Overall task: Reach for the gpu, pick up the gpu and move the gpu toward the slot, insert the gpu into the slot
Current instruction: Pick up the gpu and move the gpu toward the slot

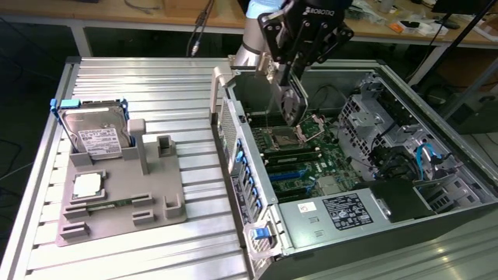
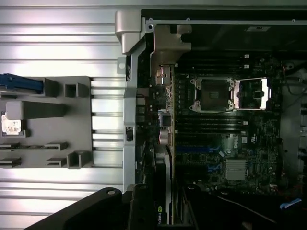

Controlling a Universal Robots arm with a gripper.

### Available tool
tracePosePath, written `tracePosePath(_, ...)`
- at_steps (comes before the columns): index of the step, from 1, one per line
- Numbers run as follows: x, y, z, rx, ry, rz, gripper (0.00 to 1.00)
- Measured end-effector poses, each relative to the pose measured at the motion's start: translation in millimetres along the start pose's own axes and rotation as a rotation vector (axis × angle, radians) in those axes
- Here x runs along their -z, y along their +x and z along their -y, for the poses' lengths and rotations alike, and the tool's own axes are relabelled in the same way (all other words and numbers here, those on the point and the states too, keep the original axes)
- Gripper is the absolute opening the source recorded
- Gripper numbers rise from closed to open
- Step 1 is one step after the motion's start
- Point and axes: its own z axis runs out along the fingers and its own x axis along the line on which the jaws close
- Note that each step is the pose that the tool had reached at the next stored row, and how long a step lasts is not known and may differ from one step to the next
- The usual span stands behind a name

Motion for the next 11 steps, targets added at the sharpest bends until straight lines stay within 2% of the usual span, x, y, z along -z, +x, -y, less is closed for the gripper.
tracePosePath(11,-0.7,-51.3,1.2,0.0,0.0,0.0,0.27)
